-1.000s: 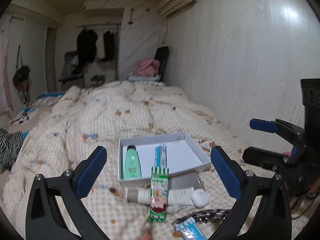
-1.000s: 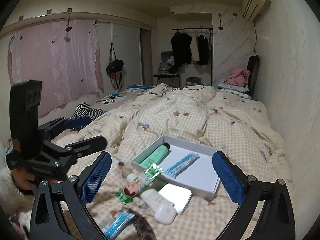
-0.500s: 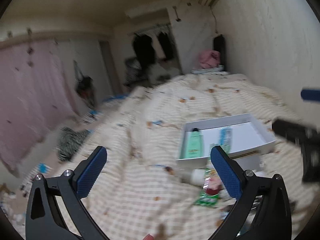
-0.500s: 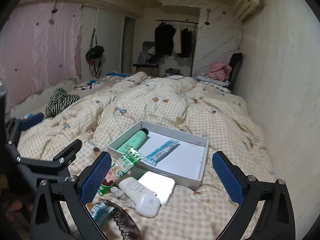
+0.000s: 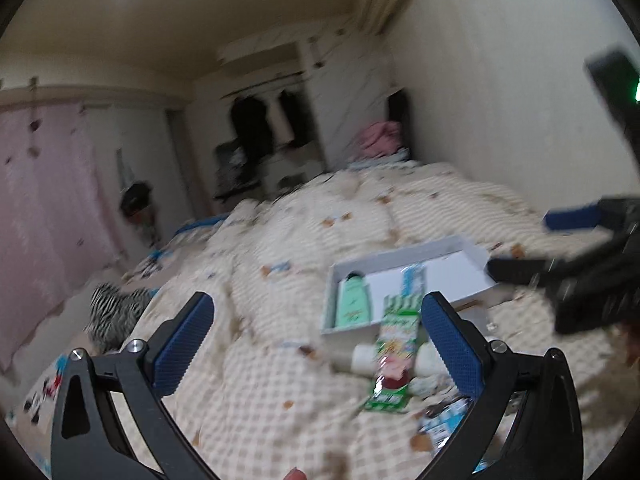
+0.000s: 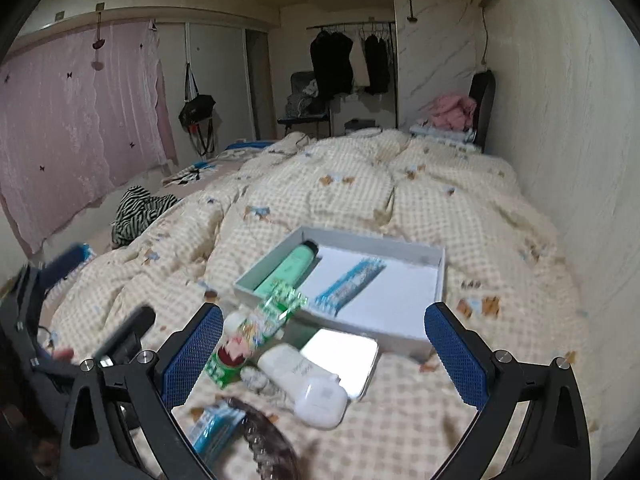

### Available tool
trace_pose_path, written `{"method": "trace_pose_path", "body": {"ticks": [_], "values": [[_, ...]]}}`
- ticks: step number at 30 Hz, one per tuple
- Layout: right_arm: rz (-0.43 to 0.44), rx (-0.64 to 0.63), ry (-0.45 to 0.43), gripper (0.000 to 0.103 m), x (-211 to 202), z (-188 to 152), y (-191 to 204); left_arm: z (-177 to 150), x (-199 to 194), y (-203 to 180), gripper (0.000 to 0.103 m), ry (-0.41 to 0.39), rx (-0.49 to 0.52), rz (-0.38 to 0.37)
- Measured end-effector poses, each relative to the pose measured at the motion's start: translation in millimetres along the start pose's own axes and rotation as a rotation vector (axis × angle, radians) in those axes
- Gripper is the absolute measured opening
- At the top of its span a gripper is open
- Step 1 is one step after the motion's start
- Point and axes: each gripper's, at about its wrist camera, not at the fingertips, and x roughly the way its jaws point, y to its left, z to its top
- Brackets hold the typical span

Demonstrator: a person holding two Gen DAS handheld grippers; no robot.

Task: Organize objects

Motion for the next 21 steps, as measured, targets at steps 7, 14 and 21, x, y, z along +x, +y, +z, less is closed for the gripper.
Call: {"method": "trace_pose_path", "body": {"ticks": [7,14,21], "values": [[0.097,0.022,-0.032,0.102,-17,-3,-22,13,5,12,0.103,-0.014,0.036,-0.161],[0.162,0.017,-0.059,0.102,-35,-6,-33,12,22,34,0.103,0.102,-0.071,-0.447],[0.19,0.056,-0.126,0.102,-33,-33,-35,-8,35,41,0.103,0.264,-0.226,-0.594]]}}
